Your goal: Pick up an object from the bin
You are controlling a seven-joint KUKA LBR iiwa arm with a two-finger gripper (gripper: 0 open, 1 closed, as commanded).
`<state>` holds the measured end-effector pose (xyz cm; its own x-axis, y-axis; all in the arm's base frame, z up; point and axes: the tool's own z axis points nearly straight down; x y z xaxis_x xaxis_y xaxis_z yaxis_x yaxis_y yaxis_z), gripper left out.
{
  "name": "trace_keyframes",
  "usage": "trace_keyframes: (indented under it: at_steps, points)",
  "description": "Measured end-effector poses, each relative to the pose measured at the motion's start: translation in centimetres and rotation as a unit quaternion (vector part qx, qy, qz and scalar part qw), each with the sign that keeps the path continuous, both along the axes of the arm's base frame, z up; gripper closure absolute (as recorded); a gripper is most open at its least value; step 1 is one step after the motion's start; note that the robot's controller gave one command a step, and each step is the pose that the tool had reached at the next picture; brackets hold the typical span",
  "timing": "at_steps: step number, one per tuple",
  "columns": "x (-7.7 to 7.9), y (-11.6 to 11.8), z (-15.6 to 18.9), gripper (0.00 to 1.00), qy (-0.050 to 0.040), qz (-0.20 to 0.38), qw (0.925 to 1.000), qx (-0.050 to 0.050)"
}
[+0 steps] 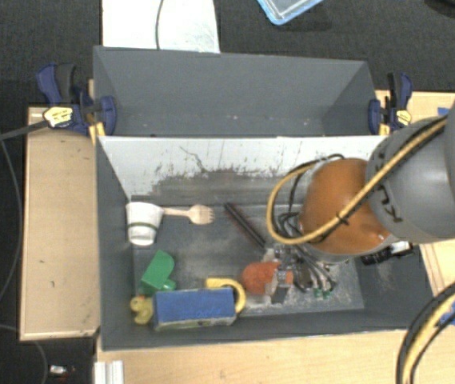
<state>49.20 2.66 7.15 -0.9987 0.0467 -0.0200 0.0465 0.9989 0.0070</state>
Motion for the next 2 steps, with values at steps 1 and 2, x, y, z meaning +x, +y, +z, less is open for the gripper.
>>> trace_keyframes:
  at_steps: [1, 2]
  points:
    - [-0.2, 0.3, 7.0, 1.00, 0.0017, 0.003, 1.0000, 0.000]
    - [-0.3, 0.2, 15.3, 1.00, 0.0044, 0.013, 0.9999, -0.001]
